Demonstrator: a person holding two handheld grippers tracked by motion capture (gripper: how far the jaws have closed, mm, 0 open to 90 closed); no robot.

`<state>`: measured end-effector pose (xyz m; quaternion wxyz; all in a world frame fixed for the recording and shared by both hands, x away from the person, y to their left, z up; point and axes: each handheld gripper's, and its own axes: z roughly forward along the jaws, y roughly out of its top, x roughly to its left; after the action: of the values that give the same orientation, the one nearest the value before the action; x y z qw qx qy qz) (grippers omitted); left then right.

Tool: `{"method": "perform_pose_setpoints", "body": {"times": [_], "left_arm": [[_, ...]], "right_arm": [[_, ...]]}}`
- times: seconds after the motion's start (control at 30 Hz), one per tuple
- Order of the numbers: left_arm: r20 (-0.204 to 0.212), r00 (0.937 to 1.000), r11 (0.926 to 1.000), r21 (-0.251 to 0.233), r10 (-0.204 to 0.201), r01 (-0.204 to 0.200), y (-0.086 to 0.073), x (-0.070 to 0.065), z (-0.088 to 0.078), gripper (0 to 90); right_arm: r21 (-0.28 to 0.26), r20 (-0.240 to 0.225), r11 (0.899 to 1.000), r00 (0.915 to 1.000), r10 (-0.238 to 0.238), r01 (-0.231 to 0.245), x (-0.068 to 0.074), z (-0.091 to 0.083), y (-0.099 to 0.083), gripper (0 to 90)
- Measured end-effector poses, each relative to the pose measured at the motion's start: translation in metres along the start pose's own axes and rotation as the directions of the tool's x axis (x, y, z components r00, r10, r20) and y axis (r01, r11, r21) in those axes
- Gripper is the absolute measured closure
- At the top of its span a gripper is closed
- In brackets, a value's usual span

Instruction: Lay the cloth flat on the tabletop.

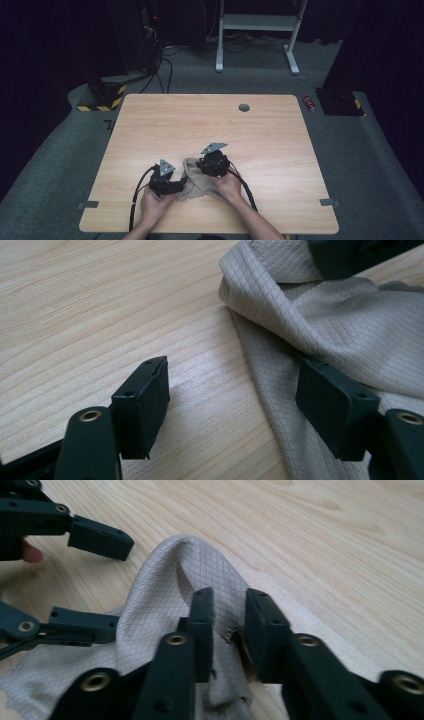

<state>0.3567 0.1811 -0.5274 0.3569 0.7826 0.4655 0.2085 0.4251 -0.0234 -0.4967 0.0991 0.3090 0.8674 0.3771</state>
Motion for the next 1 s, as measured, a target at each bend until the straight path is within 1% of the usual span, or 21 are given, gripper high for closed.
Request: {"method": "perform_pose_setpoints", "body": {"times": [0.07,0.13,0.17,0.2,0.27,0.37,0.4,0.47,0.5,0.53,0.6,0.63,0.67,0.7,0.73,0.77,0.83,0.9,0.93,0.97,1.0], "left_arm": [[-0.001,1.0000,1.0000,0.000,0.000,0.000,0.000,0.000,0.000,30.0],[0.000,1.0000,1.0000,0.000,0.000,0.000,0.000,0.000,0.000,30.0],[0.000,1.0000,1.0000,0.000,-0.001,0.001,0.000,0.000,0.000,30.0],[0.000,1.0000,1.0000,0.000,0.000,0.000,0.000,0.000,0.000,29.9],[0.000,1.0000,1.0000,0.002,0.002,-0.002,0.000,0.000,0.000,29.9],[-0.001,1.0000,1.0000,0.002,0.003,-0.003,0.000,0.000,0.000,29.9],[-0.001,1.0000,1.0000,0.002,0.003,-0.003,0.000,0.000,0.000,29.9],[-0.001,1.0000,1.0000,0.002,0.002,-0.002,0.000,0.000,0.000,29.9],[0.000,1.0000,1.0000,0.002,0.000,0.000,0.000,0.000,0.000,29.9],[0.000,1.0000,1.0000,0.002,0.002,-0.002,0.000,0.000,0.000,29.9],[-0.001,1.0000,1.0000,0.002,0.003,-0.003,0.000,0.000,0.000,29.9],[-0.001,1.0000,1.0000,0.002,0.002,-0.002,0.000,0.000,0.000,29.9],[-0.001,1.0000,1.0000,0.002,0.003,-0.003,0.000,0.000,0.000,29.9],[-0.001,1.0000,1.0000,0.002,0.003,-0.003,0.000,0.000,0.000,29.9],[-0.001,1.0000,1.0000,0.002,0.001,-0.001,0.000,0.000,0.000,29.9],[-0.001,1.0000,1.0000,0.002,0.001,-0.001,0.000,0.000,0.000,29.9],[-0.002,1.0000,1.0000,0.002,0.004,-0.004,0.000,0.000,0.000,29.9],[-0.001,1.0000,1.0000,0.002,0.001,-0.001,0.000,0.000,0.000,29.9],[-0.001,1.0000,1.0000,0.002,0.000,0.000,0.000,0.000,0.000,29.9],[-0.001,1.0000,1.0000,0.002,0.001,-0.001,0.000,0.000,0.000,29.9],[-0.001,1.0000,1.0000,0.002,0.001,-0.001,0.000,0.000,0.000,29.9]], "right_arm": [[0.015,0.007,1.000,0.9999,0.008,-0.008,0.000,0.005,0.000,71.8],[0.033,0.021,0.999,0.9998,-0.004,0.004,-0.001,0.008,0.000,79.3],[0.044,0.027,0.999,0.9996,-0.005,0.004,-0.002,0.009,0.000,85.5],[0.049,0.035,0.999,0.9992,-0.018,0.016,-0.003,0.009,0.001,88.6],[0.044,0.040,0.999,0.9991,-0.012,0.010,-0.005,0.008,0.002,89.8],[0.037,0.051,0.999,0.9987,0.001,-0.003,-0.009,0.004,0.005,90.0],[0.037,0.057,0.999,0.9983,-0.004,0.002,-0.011,0.003,0.006,90.0],[0.027,0.073,1.000,0.9974,0.001,-0.002,-0.015,-0.001,0.012,90.0],[0.020,0.076,1.000,0.9970,0.014,-0.016,-0.017,-0.004,0.015,90.0],[0.024,0.084,1.000,0.9963,0.013,-0.015,-0.019,-0.005,0.017,90.0],[0.020,0.110,1.000,0.9939,0.009,-0.011,-0.024,-0.007,0.023,90.0],[0.024,0.119,0.999,0.9925,0.026,-0.029,-0.029,-0.008,0.026,90.0],[0.025,0.130,0.999,0.9913,0.021,-0.024,-0.032,-0.008,0.028,90.0],[0.028,0.148,0.999,0.9886,0.028,-0.032,-0.036,-0.008,0.030,90.0],[0.018,0.154,0.999,0.9872,0.042,-0.046,-0.040,-0.009,0.030,90.0],[0.029,0.161,0.998,0.9852,0.058,-0.063,-0.044,-0.008,0.030,90.0],[0.039,0.180,0.997,0.9815,0.066,-0.074,-0.051,-0.006,0.029,89.7],[0.044,0.176,0.995,0.9814,0.077,-0.086,-0.056,-0.005,0.027,87.8],[0.050,0.171,0.995,0.9821,0.079,-0.089,-0.057,-0.004,0.026,82.9],[0.046,0.162,0.994,0.9824,0.092,-0.101,-0.058,-0.006,0.025,78.4],[0.043,0.152,0.993,0.9833,0.100,-0.108,-0.059,-0.008,0.024,76.5]]}}
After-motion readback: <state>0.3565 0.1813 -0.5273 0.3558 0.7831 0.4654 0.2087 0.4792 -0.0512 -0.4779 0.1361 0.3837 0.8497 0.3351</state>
